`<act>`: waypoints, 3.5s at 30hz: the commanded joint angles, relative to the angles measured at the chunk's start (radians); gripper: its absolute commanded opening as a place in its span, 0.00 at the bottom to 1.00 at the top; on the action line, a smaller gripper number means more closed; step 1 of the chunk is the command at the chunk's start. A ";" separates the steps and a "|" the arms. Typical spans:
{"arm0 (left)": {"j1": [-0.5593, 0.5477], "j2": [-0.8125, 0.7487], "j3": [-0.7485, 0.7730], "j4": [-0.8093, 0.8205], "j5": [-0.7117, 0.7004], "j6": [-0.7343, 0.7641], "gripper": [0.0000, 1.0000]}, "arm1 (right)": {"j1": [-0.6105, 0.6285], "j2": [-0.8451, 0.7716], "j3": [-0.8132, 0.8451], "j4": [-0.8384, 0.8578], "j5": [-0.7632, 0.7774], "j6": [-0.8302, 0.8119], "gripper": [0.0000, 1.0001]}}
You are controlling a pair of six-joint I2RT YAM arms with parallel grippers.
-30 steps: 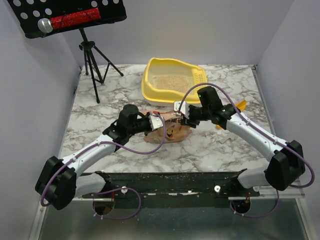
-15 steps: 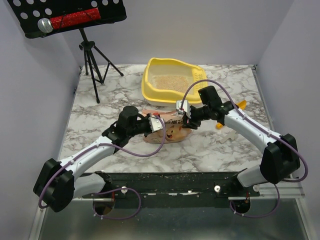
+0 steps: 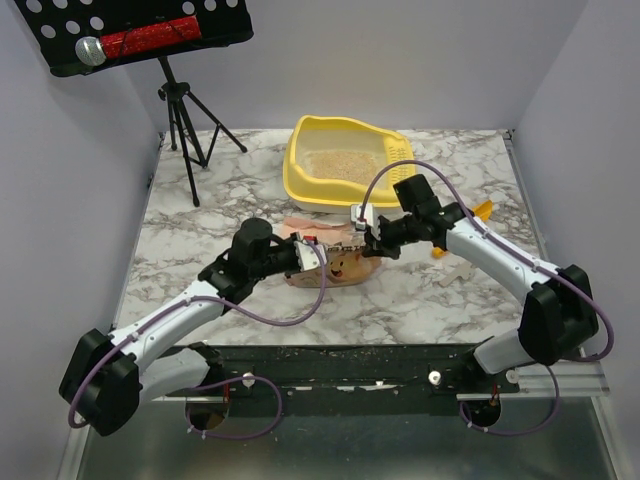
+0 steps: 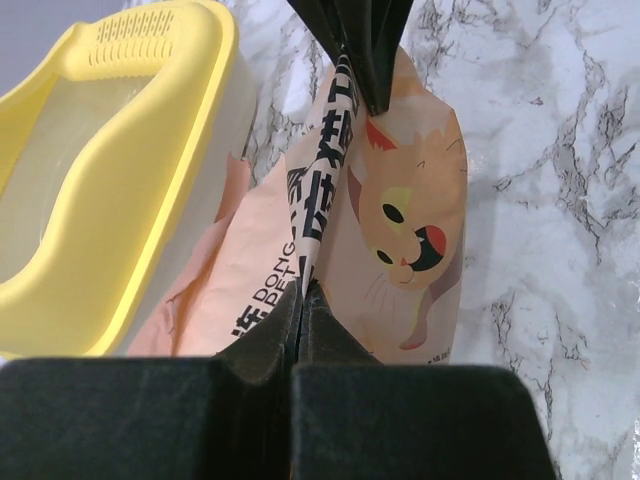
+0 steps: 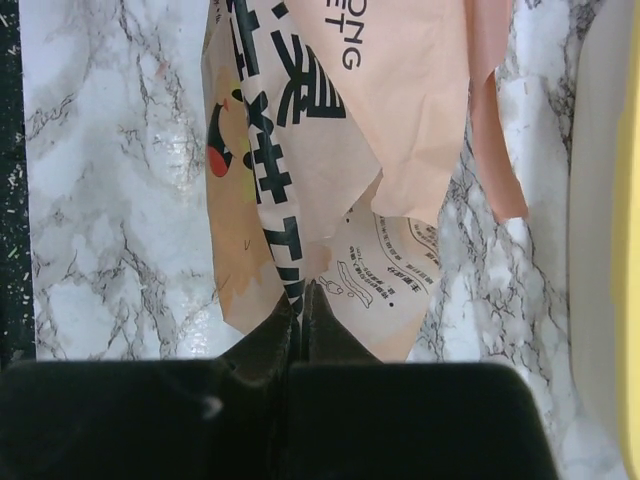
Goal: Fill the litter box with clean litter
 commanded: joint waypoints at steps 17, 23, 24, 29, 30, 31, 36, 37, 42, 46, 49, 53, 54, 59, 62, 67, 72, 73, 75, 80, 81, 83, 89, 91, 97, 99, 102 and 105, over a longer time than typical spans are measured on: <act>0.011 0.210 0.150 -0.081 0.166 -0.014 0.51 | -0.021 -0.148 -0.019 -0.035 0.034 0.010 0.00; 0.011 0.269 0.190 -0.118 0.113 0.024 0.00 | -0.021 -0.147 -0.024 -0.027 0.073 0.008 0.00; 0.011 0.250 0.173 -0.106 0.079 0.021 0.00 | -0.021 -0.148 -0.022 -0.029 0.086 0.007 0.00; 0.042 0.071 0.082 0.026 -0.096 0.049 0.00 | -0.022 -0.182 0.007 -0.027 0.111 -0.012 0.00; 0.054 0.034 0.084 0.020 -0.098 0.049 0.00 | -0.025 -0.191 0.022 -0.029 0.103 -0.013 0.00; 0.067 0.005 0.090 0.009 -0.096 0.051 0.00 | -0.030 -0.197 0.036 -0.034 0.094 -0.018 0.00; 0.107 -0.089 0.093 -0.034 -0.090 0.063 0.00 | -0.042 -0.207 0.123 -0.086 0.057 -0.041 0.00; 0.107 -0.086 0.076 -0.026 -0.098 0.063 0.00 | -0.044 -0.196 0.119 -0.089 0.048 -0.042 0.00; 0.099 -0.011 0.012 0.023 -0.076 0.006 0.00 | -0.044 -0.089 0.025 -0.049 -0.002 -0.026 0.00; 0.082 0.063 -0.013 0.063 -0.089 -0.006 0.00 | -0.044 -0.030 0.011 -0.031 0.007 -0.001 0.00; 0.077 0.062 -0.010 0.066 -0.079 -0.017 0.00 | -0.044 -0.046 0.028 -0.027 0.039 0.014 0.04; 0.068 0.032 0.003 0.046 -0.095 -0.044 0.00 | -0.044 -0.130 0.042 0.054 0.132 0.115 0.26; 0.067 0.023 0.006 0.041 -0.098 -0.057 0.00 | -0.044 -0.154 0.051 0.069 0.148 0.157 0.32; -0.002 0.002 0.016 0.034 -0.263 -0.084 0.00 | -0.045 -0.245 0.111 0.124 0.316 0.374 1.00; -0.059 0.012 0.042 -0.021 -0.360 -0.063 0.00 | -0.045 -0.274 0.107 0.173 0.504 0.564 1.00; -0.101 0.022 0.078 -0.048 -0.463 -0.112 0.00 | -0.065 -0.277 0.054 0.169 0.913 0.868 1.00; -0.114 0.031 0.102 -0.075 -0.570 -0.181 0.00 | -0.151 -0.276 0.008 0.092 0.958 1.109 1.00; -0.120 0.028 0.098 -0.069 -0.590 -0.189 0.00 | -0.174 -0.295 -0.008 0.072 0.941 1.163 1.00; -0.130 0.029 0.092 -0.060 -0.606 -0.199 0.00 | -0.206 -0.331 -0.065 0.052 0.918 1.278 1.00; -0.131 0.046 0.107 -0.064 -0.607 -0.222 0.00 | -0.231 -0.375 -0.194 -0.012 0.997 1.513 1.00; -0.131 0.045 0.104 -0.061 -0.607 -0.223 0.00 | -0.240 -0.366 -0.202 -0.047 1.028 1.550 1.00; -0.136 0.034 0.095 -0.060 -0.607 -0.226 0.00 | -0.266 -0.352 -0.208 -0.121 1.056 1.616 1.00; -0.147 0.012 0.093 -0.061 -0.616 -0.224 0.00 | -0.369 -0.395 -0.282 -0.147 1.001 1.700 1.00; -0.147 0.011 0.096 -0.064 -0.621 -0.229 0.00 | -0.389 -0.398 -0.297 -0.147 0.985 1.706 1.00; -0.150 -0.004 0.076 -0.045 -0.604 -0.224 0.00 | -0.441 -0.371 -0.357 -0.113 0.993 1.726 0.92; -0.151 -0.009 0.066 -0.032 -0.616 -0.215 0.00 | -0.467 -0.375 -0.395 -0.077 0.970 1.717 0.91; -0.153 -0.008 0.066 -0.029 -0.619 -0.213 0.00 | -0.496 -0.386 -0.436 -0.015 0.927 1.703 0.86; -0.153 -0.001 0.066 -0.032 -0.607 -0.212 0.00 | -0.495 -0.377 -0.460 0.025 0.913 1.703 0.82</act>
